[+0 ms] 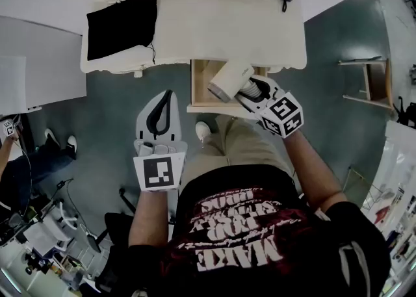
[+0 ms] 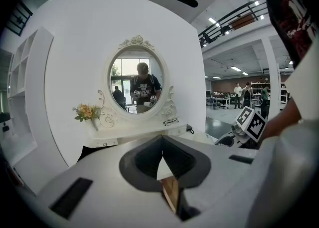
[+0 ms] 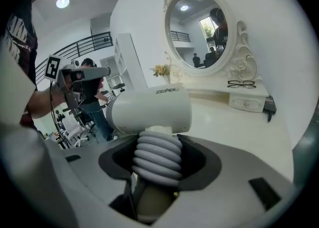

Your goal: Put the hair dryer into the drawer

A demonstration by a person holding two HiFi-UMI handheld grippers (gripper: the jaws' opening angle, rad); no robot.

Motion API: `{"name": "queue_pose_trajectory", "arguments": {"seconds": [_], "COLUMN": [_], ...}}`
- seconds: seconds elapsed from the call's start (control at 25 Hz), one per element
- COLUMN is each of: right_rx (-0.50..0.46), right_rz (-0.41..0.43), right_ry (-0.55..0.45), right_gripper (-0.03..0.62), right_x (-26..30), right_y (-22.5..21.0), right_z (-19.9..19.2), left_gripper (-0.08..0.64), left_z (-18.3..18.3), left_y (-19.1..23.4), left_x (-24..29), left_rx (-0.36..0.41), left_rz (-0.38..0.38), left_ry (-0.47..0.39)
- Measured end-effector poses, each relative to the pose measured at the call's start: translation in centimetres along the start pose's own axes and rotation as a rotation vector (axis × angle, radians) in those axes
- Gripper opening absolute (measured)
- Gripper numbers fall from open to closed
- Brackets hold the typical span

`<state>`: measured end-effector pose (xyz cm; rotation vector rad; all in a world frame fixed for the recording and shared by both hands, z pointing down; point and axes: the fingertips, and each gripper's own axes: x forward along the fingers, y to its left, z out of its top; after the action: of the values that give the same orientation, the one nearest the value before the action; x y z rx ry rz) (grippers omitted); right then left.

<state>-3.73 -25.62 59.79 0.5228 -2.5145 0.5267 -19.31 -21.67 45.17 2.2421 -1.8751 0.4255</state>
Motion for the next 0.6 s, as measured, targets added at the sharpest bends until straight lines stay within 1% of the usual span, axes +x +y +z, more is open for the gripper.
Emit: {"name": "queue_pose_trajectory", "arguments": {"seconds": [0.36,0.6], "right_rx": [0.014,0.013], "right_rz": [0.050,0.082], "right_ry": [0.109,0.186], "right_gripper": [0.230,0.230], "right_x": [3.8,6.8], "right_y": [0.1,-0.1], "right_z": [-5.2,-9.1], "left_gripper": [0.005,0.005], "left_z": [-2.2,-2.5], "left_y": [0.1,0.4], "left_x": [-0.9,-0.8], "left_rx": [-0.025,-0.030], "left_rz": [0.017,0.024], "left_ry": [0.041,0.051]}}
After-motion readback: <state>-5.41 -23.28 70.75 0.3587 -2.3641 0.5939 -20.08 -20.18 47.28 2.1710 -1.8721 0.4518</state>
